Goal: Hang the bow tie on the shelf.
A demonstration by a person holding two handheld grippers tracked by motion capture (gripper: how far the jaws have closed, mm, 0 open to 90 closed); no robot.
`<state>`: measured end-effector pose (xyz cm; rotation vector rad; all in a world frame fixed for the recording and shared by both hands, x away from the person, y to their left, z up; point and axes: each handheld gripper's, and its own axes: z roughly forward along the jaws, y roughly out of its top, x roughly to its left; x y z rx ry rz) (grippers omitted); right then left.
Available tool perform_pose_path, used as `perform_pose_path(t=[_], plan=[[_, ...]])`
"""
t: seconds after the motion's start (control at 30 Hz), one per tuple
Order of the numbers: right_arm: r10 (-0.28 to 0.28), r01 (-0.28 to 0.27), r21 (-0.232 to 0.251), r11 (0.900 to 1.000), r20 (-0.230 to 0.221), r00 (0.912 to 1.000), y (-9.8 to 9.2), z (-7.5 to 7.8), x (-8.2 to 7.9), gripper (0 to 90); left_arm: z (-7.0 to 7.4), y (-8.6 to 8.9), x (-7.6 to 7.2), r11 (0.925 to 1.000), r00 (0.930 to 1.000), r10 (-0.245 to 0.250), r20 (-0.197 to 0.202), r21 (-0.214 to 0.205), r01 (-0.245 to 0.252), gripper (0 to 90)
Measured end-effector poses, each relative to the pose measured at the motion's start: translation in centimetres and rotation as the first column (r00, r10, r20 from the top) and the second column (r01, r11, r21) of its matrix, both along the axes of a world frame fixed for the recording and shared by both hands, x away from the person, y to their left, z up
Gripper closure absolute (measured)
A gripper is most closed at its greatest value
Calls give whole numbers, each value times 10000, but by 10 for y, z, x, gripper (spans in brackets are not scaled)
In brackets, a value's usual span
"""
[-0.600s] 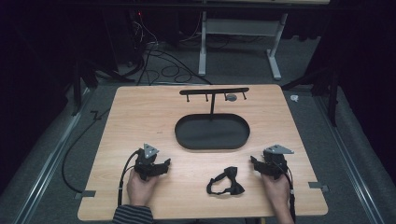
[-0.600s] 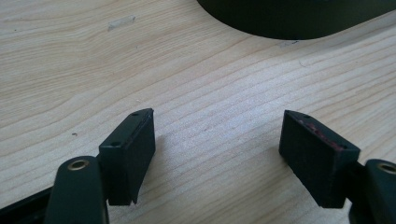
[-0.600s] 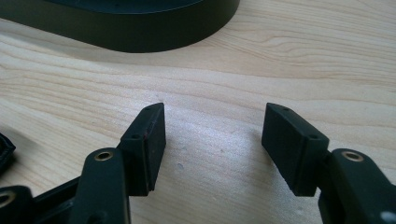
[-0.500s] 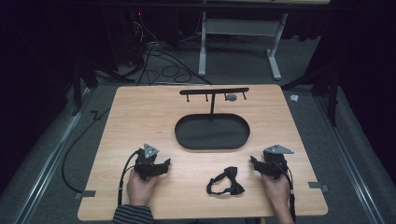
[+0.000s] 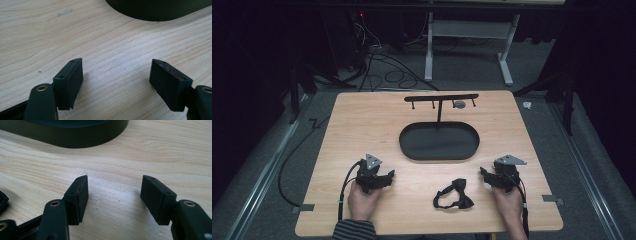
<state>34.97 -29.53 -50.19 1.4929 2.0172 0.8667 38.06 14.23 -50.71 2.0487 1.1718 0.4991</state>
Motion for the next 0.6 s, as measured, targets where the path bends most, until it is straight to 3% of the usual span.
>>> perform_pose_path(t=[0.6], plan=[[51, -51, 48, 10000, 3, 10000, -2, 0, 0, 434, 0, 0, 0, 10000, 10000, 4, 1, 7, -4, 275]])
